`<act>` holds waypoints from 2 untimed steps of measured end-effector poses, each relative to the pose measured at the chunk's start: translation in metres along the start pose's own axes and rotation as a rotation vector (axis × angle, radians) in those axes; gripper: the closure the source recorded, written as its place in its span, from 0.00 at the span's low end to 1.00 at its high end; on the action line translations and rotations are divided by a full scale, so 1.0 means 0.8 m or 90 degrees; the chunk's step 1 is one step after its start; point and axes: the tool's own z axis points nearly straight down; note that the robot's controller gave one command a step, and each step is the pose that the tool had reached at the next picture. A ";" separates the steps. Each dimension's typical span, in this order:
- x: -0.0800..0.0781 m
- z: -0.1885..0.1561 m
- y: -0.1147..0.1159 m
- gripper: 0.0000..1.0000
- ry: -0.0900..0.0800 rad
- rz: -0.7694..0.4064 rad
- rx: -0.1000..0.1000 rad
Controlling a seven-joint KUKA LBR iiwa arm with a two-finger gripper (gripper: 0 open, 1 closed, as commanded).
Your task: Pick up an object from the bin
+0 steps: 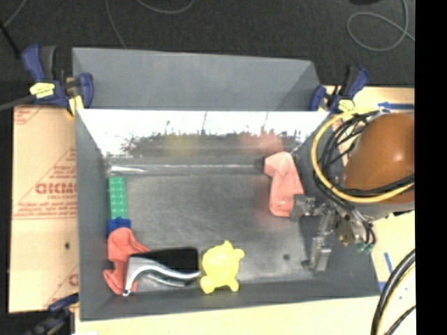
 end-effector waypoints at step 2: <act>-0.032 -0.091 0.012 0.00 0.004 0.034 0.000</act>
Offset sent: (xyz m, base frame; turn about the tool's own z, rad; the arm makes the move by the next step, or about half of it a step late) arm 0.0000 0.0000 0.0000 0.0000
